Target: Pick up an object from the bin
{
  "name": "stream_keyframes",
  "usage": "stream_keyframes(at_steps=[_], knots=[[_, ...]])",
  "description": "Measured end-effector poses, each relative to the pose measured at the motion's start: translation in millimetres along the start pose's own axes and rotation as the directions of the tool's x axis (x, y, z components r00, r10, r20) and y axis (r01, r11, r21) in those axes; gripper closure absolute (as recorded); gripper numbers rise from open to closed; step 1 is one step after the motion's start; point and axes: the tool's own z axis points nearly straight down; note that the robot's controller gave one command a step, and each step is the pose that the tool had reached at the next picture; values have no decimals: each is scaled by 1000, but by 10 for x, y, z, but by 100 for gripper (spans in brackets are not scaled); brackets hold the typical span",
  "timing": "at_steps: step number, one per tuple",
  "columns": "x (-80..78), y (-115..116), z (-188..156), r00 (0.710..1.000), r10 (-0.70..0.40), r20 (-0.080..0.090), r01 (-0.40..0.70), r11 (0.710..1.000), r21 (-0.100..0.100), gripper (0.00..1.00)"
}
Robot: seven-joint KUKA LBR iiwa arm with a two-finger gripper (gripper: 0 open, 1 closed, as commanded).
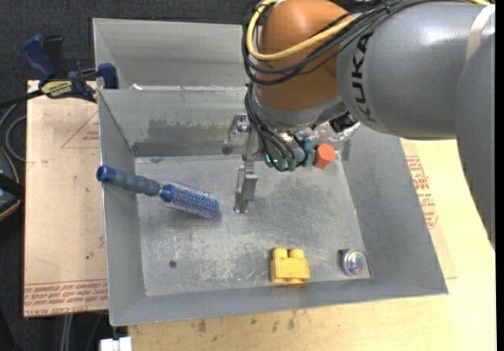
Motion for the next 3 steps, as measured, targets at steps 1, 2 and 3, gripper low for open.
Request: stream_keyframes(at_steps=[1,2,3], knots=[[-109,377,1290,1000,27,0,-27,1000,0,0],[-132,360,1242,999,31,7,-31,1000,-1,100],[-28,288,-698,998,68,15,-68,998,-2,100]])
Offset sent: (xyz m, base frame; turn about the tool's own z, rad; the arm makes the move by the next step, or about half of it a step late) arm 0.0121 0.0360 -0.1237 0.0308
